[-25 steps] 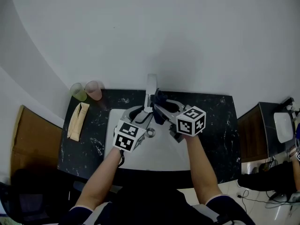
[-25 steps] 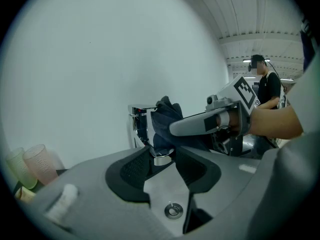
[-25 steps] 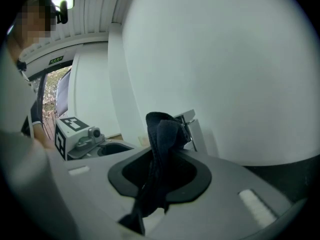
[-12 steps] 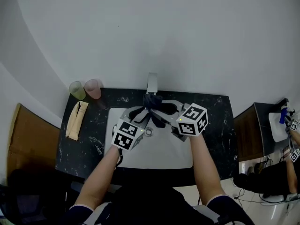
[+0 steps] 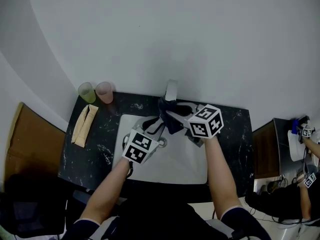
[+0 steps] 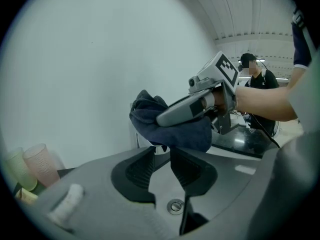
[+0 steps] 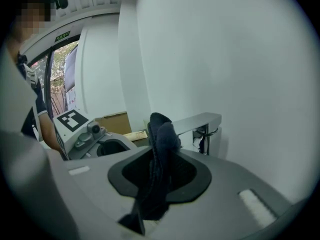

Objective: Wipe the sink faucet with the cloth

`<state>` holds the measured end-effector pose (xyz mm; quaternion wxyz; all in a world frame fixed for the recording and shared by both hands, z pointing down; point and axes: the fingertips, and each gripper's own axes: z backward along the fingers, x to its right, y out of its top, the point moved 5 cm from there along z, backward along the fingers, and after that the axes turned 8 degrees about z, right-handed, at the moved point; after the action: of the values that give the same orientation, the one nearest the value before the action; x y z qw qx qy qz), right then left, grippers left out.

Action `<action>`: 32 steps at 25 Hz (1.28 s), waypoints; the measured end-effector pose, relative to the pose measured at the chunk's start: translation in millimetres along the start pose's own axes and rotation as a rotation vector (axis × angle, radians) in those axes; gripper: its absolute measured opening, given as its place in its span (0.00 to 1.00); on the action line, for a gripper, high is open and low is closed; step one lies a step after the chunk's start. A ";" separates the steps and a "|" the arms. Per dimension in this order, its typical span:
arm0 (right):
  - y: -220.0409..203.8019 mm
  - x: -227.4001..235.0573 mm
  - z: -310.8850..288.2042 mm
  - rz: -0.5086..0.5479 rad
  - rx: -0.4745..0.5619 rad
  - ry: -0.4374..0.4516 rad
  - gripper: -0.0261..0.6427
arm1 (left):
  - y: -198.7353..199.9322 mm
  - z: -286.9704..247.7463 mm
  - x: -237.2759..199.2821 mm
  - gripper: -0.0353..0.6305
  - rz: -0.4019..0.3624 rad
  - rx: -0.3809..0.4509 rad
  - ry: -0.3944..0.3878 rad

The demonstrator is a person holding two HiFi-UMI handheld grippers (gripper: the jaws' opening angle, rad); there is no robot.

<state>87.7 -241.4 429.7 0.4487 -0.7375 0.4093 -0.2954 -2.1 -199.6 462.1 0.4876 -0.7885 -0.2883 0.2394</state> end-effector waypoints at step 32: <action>-14.5 8.3 24.7 -0.102 -0.015 -0.057 0.16 | -7.7 0.7 10.4 0.14 -0.037 -0.031 -0.001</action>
<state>116.5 -234.4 433.0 0.4388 -0.7689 0.3604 -0.2937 3.2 -189.2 467.7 0.4796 -0.7905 -0.3065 0.2262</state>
